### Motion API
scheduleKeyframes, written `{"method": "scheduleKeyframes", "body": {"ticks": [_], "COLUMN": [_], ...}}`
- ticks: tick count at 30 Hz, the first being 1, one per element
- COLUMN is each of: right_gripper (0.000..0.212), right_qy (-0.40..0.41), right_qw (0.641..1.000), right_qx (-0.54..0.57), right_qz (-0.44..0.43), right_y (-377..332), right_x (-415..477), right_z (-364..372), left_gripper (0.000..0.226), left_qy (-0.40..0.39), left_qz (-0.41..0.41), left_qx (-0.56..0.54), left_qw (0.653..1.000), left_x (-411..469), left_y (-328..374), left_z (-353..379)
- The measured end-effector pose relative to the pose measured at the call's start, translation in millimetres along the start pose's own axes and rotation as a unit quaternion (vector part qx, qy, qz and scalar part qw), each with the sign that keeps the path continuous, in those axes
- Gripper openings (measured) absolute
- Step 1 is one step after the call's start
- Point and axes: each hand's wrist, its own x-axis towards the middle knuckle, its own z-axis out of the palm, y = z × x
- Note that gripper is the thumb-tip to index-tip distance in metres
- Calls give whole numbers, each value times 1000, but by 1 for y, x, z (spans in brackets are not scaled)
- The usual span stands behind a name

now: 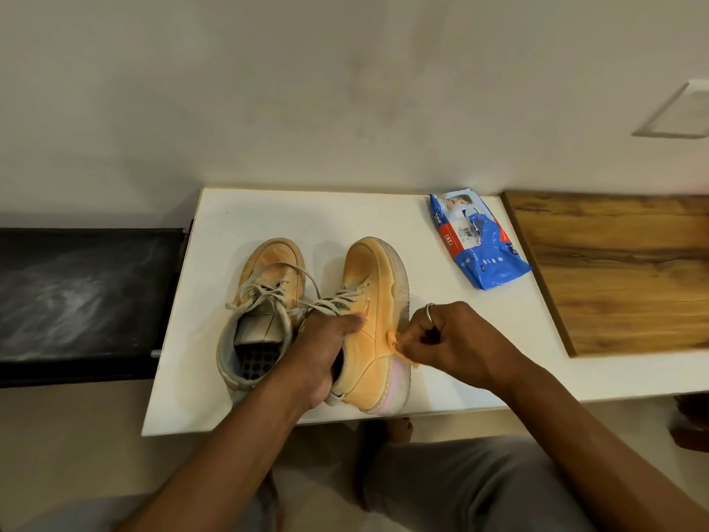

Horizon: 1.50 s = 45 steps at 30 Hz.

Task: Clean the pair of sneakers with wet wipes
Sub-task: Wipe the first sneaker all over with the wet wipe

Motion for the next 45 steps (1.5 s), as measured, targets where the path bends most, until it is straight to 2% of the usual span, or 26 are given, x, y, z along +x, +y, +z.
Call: {"method": "scheduleKeyframes", "body": {"ticks": [2,5,8,10,13,15,21,27,32,37,39,42,43,45], "right_gripper": [12,14,17,16,12,8,14,9,16,11,12,14,14,13], "right_qy": [-12,74,142,114,7,-26,104,-35,81,-45,-6,109,118,75], "right_qw": [1000,997,989,993,1000,998,994,996,995,996,998,994,993,997], "right_qx": [-4,-30,-46,-27,16,43,14,60,10,58,41,-3,-6,7], "right_qz": [1,-17,5,15,25,39,27,61,53,49,37,10,4,5], "right_y": [0,-1,-1,0,-1,0,6,3,4,-1,-1,-3,-4,-7], "right_x": [-3,3,10,9,0,-2,8,-1,5,0,0,10,13,13], "right_z": [1,7,6,4,1,0,0,-1,0,-1,2,4,3,3], "left_gripper": [32,28,33,35,34,34,33,38,32,33,32,32,32,32], "left_qy": [1,-6,-5,0,2,2,-2,4,0,5,2,-1,1,2], "left_qz": [-1,0,-3,-3,1,-1,-5,-6,-2,2,5,4,4,6], "left_qx": [-2,-2,7,10,1,-3,-1,1,5,4,7,13,14,13], "left_qw": [1000,1000,1000,1000,1000,1000,1000,1000,1000,1000,1000,1000,1000,1000], "left_x": [0,1,0,0,0,0,0,1,2,1,2,3,2,2], "left_y": [0,0,-1,-1,-1,-1,0,-2,-1,-1,-1,-2,-2,-2], "left_z": [0,1,2,1,0,0,1,-1,0,-2,-1,-1,-1,-1]}}
